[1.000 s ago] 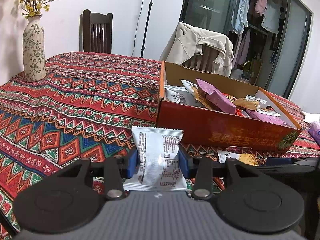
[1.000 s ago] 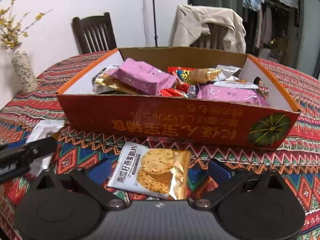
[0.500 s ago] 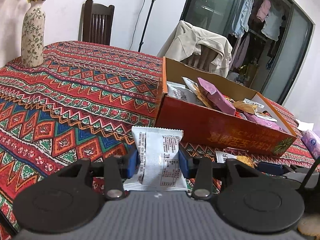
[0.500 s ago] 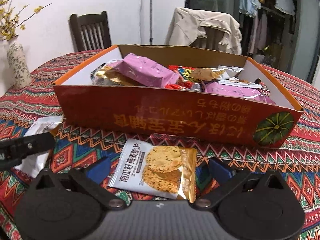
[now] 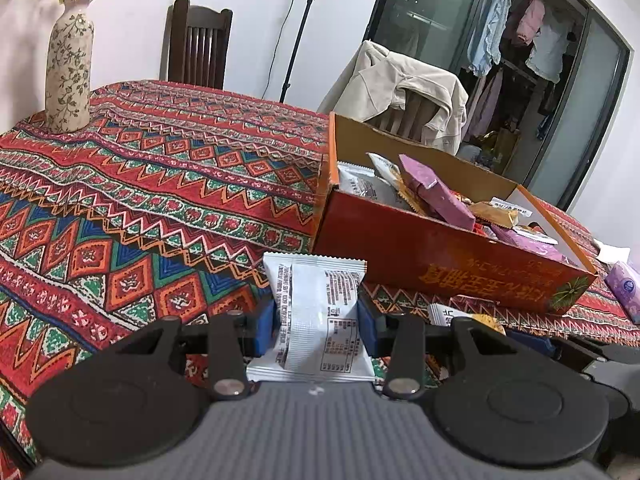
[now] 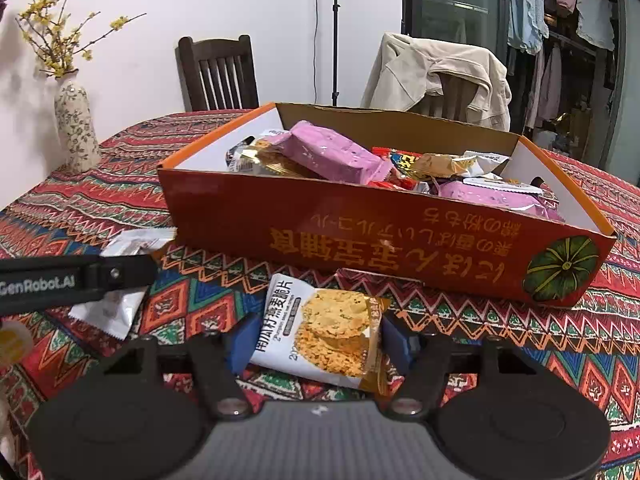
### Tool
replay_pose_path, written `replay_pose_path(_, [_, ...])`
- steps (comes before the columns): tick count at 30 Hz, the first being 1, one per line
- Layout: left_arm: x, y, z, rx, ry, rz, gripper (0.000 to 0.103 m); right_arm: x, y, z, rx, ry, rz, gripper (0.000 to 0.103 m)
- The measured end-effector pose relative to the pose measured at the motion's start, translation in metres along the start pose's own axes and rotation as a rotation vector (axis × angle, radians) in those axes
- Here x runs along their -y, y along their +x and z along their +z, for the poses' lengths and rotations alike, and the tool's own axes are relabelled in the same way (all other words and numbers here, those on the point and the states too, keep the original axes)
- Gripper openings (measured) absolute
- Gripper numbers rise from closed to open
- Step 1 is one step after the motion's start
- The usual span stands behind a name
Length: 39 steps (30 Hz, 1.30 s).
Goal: Organize snacks
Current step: 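Grasp the pumpkin-seed biscuit packet with the right gripper while the left gripper holds the white packet, then carry both packets over the cardboard box and open both grippers inside it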
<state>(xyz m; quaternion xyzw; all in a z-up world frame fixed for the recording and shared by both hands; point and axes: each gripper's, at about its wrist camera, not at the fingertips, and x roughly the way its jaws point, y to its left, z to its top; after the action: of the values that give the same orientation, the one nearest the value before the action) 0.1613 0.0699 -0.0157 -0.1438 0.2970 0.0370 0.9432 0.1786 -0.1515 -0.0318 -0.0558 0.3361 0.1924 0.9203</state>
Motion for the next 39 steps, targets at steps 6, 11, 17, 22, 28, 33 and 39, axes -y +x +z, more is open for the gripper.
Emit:
replay_pose_path(6, [0.009,-0.010,0.001,0.027,0.031,0.000,0.043,0.007,-0.010,-0.002,0.025,0.022,0.015,0.059])
replay_pose_path(11, [0.017,-0.021,0.008,0.050,0.049,-0.014,0.043,0.016,-0.028,0.001,0.085,0.030,0.015,0.059])
replay_pose_path(17, [0.041,-0.032,0.024,0.112,0.104,-0.044,0.043,0.033,-0.055,0.015,0.194,0.033,-0.004,0.059])
replay_pose_path(22, [0.068,-0.036,0.050,0.174,0.156,-0.069,0.043,0.053,-0.069,0.039,0.271,0.037,-0.037,0.059])
replay_pose_path(28, [0.098,-0.024,0.083,0.235,0.166,-0.072,0.043,0.077,-0.070,0.073,0.330,0.070,-0.056,0.059])
replay_pose_path(33, [0.116,-0.003,0.104,0.256,0.139,-0.049,0.043,0.093,-0.059,0.096,0.361,0.092,-0.073,0.059])
replay_pose_path(39, [0.120,0.028,0.111,0.268,0.109,-0.013,0.043,0.108,-0.032,0.104,0.375,0.130,-0.093,0.059])
